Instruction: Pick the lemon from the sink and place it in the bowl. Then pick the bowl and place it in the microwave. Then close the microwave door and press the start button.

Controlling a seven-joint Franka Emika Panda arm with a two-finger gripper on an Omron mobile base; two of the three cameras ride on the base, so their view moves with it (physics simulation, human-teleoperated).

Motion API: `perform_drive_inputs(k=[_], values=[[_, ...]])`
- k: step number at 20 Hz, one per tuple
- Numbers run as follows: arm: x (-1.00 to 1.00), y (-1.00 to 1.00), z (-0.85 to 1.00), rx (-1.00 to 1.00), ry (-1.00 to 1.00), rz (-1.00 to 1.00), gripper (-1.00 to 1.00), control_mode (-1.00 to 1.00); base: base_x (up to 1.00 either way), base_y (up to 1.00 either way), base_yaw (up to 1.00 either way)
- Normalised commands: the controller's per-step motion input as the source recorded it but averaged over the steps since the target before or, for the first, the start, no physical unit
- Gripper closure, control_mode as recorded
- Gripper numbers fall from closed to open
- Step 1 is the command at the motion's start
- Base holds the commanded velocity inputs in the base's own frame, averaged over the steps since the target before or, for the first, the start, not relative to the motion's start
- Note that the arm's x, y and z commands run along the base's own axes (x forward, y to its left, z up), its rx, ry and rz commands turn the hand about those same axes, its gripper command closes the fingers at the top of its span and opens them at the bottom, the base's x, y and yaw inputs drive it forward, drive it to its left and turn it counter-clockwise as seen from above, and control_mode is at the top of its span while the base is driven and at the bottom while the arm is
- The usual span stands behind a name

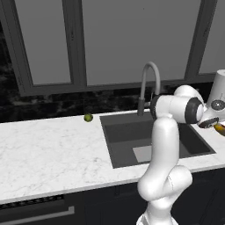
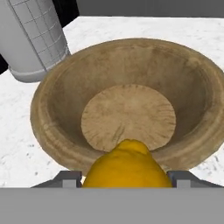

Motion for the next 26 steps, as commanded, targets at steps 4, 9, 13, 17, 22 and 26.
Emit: perform_drive_inputs(k=[4, 9, 13, 17, 22, 26], values=[[0.00, -0.44, 0.37, 0.12, 0.00, 0.02, 1.00, -1.00, 0.00, 0.00, 0.00], [0.00, -0.29, 0.37, 0.15, 0.00, 0.01, 1.00, -1.00, 0.00, 0.00, 0.00], [0.01, -0.20, 0.07, 0.14, 0.04, 0.00, 1.00, -1.00, 0.00, 0.00, 0.00], [0.06, -0.13, 0.00, 0.11, 0.07, 0.00, 1.00, -1.00, 0.00, 0.00, 0.00], [0.08, -0.10, 0.00, 0.10, 0.09, 0.01, 1.00, -1.00, 0.00, 0.00, 0.00], [0.21, 0.00, -0.13, 0.02, 0.11, 0.00, 1.00, -1.00, 0.00, 0.00, 0.00]])
